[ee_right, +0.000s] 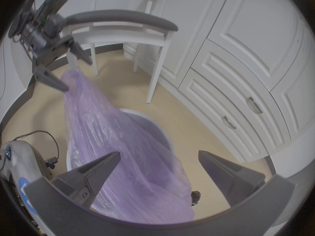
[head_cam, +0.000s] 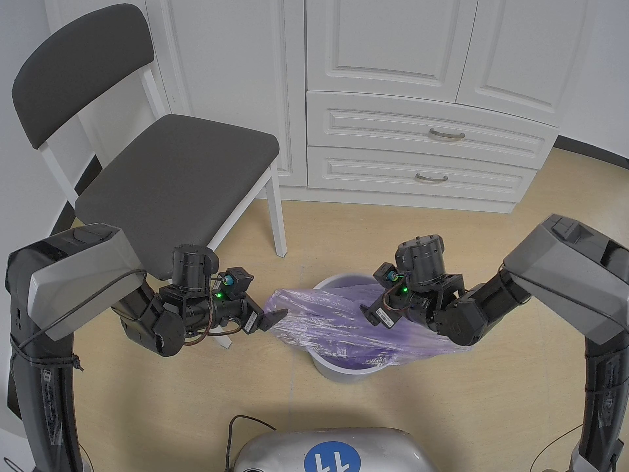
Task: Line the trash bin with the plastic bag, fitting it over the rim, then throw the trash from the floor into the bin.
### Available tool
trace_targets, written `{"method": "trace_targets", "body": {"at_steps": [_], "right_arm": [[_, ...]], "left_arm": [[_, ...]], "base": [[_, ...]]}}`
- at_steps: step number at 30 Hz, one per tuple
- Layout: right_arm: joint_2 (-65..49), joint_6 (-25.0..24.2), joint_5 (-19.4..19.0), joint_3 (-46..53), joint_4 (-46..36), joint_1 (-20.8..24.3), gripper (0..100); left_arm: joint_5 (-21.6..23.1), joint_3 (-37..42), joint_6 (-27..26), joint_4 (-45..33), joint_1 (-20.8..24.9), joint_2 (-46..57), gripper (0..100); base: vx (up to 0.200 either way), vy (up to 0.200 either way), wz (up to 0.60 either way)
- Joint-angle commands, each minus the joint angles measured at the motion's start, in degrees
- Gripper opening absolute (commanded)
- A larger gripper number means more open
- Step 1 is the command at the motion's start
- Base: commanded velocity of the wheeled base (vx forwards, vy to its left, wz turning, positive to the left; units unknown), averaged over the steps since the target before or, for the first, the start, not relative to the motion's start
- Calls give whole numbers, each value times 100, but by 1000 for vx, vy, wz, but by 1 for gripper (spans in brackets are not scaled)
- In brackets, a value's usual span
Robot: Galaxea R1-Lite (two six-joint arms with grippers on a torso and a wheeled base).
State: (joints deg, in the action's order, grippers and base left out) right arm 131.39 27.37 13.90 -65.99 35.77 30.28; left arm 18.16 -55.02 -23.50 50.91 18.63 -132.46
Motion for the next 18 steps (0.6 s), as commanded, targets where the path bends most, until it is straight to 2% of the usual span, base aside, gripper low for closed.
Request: {"method": "trace_targets", "body": {"at_steps": [1, 11, 18], "right_arm": [[466, 14, 8, -151, 9, 74, 100], [440, 23, 17, -2, 71, 92, 100], [-298, 23, 17, 526, 317, 514, 100]], "left_arm": [[-15, 26, -23, 165, 9, -34, 100], [-23, -27, -23, 191, 9, -148, 100], [-111, -88, -23, 191, -8, -227, 100]], "base": [[0, 0, 0], [0, 0, 0], [0, 0, 0]]}}
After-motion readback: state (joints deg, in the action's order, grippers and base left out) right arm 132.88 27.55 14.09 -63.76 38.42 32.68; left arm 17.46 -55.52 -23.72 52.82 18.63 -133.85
